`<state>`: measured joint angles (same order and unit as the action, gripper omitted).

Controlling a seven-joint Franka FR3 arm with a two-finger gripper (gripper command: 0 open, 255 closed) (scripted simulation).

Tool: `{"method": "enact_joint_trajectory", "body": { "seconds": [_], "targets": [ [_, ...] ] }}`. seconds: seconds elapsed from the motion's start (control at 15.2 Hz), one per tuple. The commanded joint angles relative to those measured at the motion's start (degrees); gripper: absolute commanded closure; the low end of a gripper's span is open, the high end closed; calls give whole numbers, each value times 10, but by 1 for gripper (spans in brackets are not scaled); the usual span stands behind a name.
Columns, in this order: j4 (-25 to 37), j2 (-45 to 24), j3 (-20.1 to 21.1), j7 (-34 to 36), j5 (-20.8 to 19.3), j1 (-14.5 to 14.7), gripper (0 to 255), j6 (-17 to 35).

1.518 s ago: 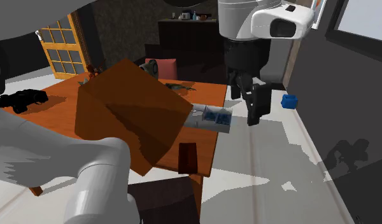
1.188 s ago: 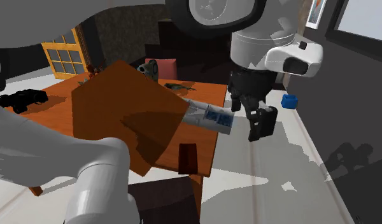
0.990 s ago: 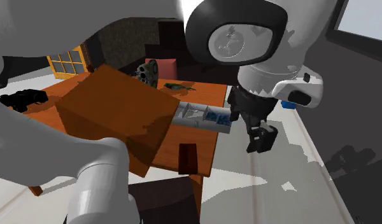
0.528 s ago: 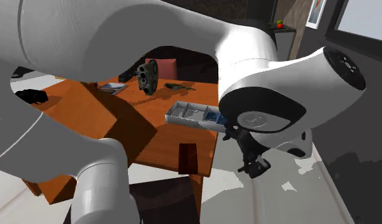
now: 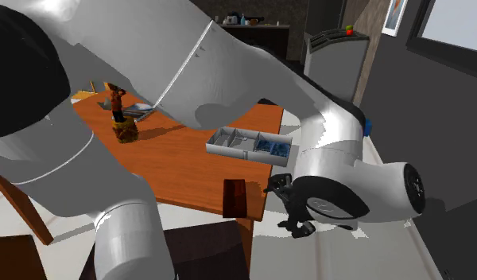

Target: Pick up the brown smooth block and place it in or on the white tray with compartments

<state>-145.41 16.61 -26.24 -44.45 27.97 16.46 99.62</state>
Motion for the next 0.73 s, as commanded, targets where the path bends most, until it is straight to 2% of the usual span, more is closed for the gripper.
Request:
{"method": "enact_joint_trajectory", "body": {
  "seconds": [0.0, 0.2, 0.46, 0.66],
  "targets": [
    [1, -49, -8, -52, 33, 19, 0, -8],
    [3, -122, -10, -128, 78, 41, 0, -26],
    [12, -221, 8, -225, 135, 62, 0, -58],
    [0, -221, 16, -228, 144, 67, 0, -47]
  ]
}}
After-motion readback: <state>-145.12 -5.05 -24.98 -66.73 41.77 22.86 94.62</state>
